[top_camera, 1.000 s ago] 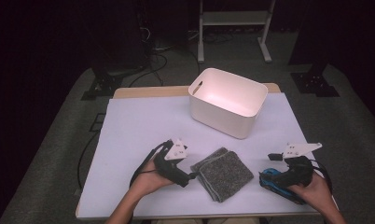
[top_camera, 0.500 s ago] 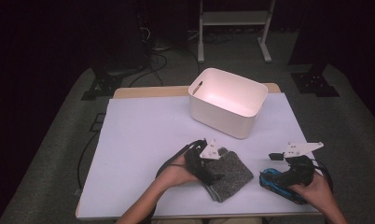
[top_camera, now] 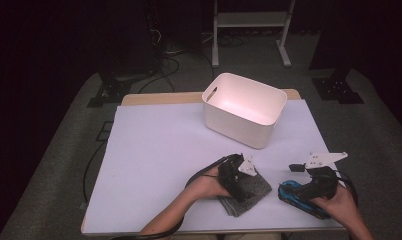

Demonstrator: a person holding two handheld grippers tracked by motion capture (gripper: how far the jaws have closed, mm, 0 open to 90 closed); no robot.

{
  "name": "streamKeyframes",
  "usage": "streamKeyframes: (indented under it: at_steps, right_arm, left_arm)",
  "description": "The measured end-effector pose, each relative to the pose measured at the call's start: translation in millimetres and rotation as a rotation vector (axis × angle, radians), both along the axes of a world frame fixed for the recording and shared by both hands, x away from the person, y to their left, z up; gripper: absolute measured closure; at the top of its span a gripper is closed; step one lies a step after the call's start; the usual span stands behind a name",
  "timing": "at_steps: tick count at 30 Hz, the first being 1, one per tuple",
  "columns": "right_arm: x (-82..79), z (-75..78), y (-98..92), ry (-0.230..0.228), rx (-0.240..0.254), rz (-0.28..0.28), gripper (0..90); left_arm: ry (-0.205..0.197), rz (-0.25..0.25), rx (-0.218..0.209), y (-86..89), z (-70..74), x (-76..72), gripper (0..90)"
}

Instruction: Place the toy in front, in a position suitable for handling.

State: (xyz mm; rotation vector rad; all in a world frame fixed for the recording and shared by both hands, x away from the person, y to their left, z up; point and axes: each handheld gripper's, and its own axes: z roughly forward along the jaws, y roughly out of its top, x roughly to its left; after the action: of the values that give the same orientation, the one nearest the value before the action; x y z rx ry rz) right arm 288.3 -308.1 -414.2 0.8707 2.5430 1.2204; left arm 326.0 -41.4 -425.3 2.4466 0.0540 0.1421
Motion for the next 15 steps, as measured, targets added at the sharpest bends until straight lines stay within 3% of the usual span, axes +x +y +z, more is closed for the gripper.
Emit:
streamKeyframes:
  at_steps: [4,6,8,15]
  right_arm:
    - [-0.4,0.5,-0.2,-0.002,-0.006,0.001,16.2]
    - [-0.6,0.5,-0.7,-0.002,-0.006,0.001,16.2]
    - [-0.8,0.7,-1.3,-0.003,-0.005,-0.001,16.2]
    - [-0.8,1.5,-1.6,-0.007,-0.003,-0.003,16.2]
  left_arm:
    - [0.002,-0.026,0.039,-12.9,-4.7,-0.4,15.9]
    - [0.011,-0.041,0.05,-16.3,-8.4,-0.5,22.2]
    - [0.018,-0.039,0.074,-19.2,-14.9,-0.9,23.0]
    - [0.071,-0.037,0.023,-12.2,-20.3,4.1,31.2]
